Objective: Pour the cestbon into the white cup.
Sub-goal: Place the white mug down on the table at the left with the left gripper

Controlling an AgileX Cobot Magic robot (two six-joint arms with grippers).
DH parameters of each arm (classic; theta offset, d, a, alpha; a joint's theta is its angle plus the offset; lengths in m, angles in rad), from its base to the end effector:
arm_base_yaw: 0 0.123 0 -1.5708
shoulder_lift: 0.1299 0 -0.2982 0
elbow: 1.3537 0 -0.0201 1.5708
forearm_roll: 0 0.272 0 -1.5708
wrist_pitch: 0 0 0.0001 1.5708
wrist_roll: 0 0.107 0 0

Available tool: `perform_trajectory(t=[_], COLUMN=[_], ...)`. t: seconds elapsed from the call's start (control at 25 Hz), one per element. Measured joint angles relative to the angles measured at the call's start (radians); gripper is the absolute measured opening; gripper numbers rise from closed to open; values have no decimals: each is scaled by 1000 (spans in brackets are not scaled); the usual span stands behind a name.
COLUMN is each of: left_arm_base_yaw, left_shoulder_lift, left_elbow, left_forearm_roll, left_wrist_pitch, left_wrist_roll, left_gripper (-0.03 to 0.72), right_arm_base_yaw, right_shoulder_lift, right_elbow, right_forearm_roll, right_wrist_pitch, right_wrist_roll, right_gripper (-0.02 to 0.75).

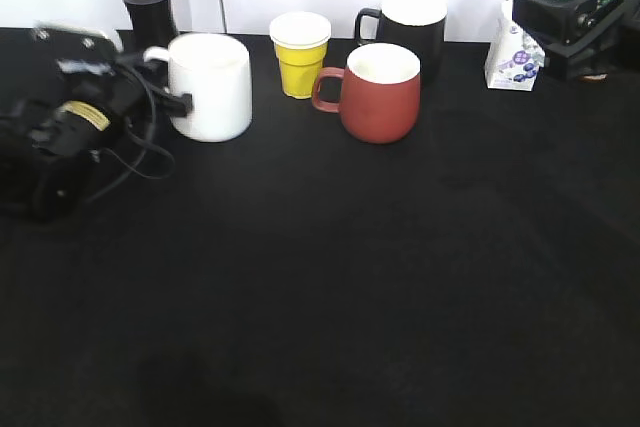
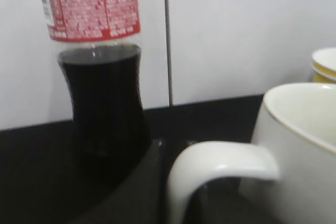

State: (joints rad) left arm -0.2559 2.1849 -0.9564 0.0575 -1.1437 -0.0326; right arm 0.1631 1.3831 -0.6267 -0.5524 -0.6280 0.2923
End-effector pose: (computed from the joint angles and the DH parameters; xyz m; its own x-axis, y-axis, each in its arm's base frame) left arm 0.4246 -0.1169 0.1036 -0.0009 -0.0088 -1.0000 0.3034 0.9528 -0.0087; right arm 0.3002 0.0828 0.2559 -0.0347 -0.1692 -0.9850 -0.4693 0.8729 -0.1334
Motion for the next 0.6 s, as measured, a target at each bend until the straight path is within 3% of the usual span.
perform_trajectory(t=[0.16,0.24,0.32,0.48,0.6], left_arm_base_yaw=[0,0,3,3,3], left_shoulder_lift=[31,31,25,-66,-197], left_elbow=[-21,-3,30,189,380], left_forearm_roll=[-10,-9,-7,0,16], left_wrist_pitch=[-26,-33,-58,-65,-63], left_wrist_roll=[-11,-15,-18,-18,-20], left_gripper=[90,214,274,281,281], right_arm_base_yaw=[0,0,0,0,0], right_shoulder_lift=[0,0,0,0,4], right_elbow=[0,0,0,0,0], right_forearm_roll=[0,0,0,0,19], right_wrist_pitch=[0,0,0,0,0], right_wrist_roll=[0,0,0,0,0], right_gripper=[495,495,495,495,495])
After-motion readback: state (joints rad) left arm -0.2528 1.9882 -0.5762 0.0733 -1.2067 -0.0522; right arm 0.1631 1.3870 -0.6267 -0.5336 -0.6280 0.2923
